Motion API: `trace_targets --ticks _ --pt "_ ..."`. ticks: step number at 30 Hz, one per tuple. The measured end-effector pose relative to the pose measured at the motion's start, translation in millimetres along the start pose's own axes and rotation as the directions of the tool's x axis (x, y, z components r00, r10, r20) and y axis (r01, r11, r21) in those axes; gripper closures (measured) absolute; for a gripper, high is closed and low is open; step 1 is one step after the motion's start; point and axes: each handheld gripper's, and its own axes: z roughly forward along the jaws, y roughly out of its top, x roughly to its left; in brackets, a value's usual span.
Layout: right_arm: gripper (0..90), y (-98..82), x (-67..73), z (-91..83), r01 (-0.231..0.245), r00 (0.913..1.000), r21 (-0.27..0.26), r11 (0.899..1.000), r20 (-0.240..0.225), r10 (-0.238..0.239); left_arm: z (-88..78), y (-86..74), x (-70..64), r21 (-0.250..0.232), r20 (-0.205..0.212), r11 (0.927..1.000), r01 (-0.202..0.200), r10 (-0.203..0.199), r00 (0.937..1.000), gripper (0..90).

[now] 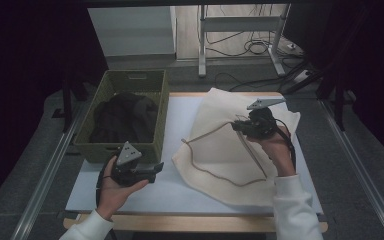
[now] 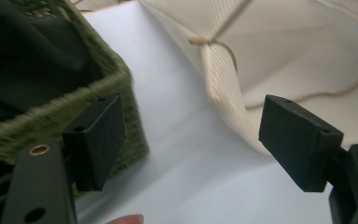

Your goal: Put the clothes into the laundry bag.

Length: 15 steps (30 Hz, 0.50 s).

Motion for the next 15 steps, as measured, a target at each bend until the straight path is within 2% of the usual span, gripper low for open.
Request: trace_targets --ticks 7,11,15 --pt "86.3 -0.2 0.5 0.5 0.002 1.0 0.002 1.0 0.001 -0.002 -10.4 25.1 18.6 -0.015 -0.075 0.9992 0.036 -0.037 0.9965 21.8" --pt "86.2 -0.3 0.6 0.5 0.002 1.0 0.002 1.0 0.002 -0.002 -8.6 36.7 31.5 -0.013 -0.119 0.9982 0.058 -0.059 0.9911 21.1" --pt "86.2 -0.4 0.8 1.0 0.003 1.0 0.004 1.0 0.002 -0.003 -2.5 46.4 44.6 0.001 -0.147 0.9964 0.085 -0.084 0.9856 20.3"
